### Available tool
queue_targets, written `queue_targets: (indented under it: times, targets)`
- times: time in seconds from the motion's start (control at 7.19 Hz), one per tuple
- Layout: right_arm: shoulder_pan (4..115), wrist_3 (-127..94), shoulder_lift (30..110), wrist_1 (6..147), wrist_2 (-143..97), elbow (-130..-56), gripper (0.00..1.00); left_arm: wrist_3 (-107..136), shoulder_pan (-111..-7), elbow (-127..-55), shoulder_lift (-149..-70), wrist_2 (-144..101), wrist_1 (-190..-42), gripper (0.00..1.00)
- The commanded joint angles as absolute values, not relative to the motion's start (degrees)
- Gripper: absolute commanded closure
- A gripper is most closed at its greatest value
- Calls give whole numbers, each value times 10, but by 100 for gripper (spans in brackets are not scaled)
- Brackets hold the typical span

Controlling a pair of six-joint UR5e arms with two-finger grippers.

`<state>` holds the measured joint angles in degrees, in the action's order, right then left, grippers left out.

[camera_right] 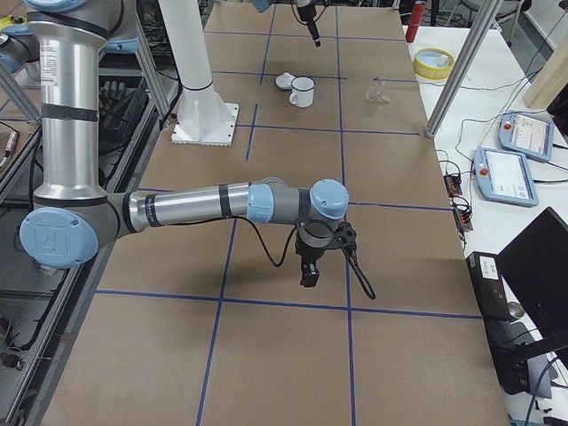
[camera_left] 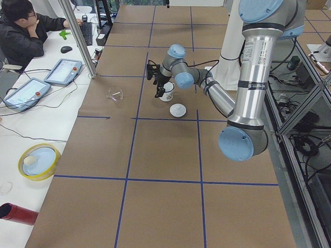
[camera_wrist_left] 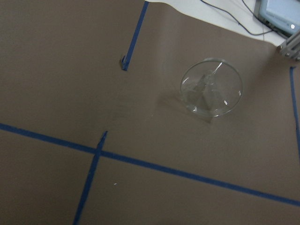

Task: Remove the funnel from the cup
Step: 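Move the left gripper down to the round white lid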

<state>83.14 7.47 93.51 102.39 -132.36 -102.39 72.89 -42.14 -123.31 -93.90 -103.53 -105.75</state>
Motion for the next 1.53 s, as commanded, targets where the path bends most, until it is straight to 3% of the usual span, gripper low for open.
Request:
queue_targets:
  times: [0.0, 0.42, 1.11, 1.39]
  targets:
    - [831, 75, 935, 1024, -1324, -1024, 0, 699, -358, -1228, -912, -1061, -1051, 0]
    - [831, 75, 935, 1024, -1324, -1024, 0, 700, -314, -1147, -952, -1063, -1058, 0]
    - [831, 75, 935, 1024, -1324, -1024, 0, 707, -296, -1131, -953, -1063, -1060, 0]
    - [831, 75, 935, 1024, -1324, -1024, 0, 708, -288, -1135, -953, -1063, -1060, 5]
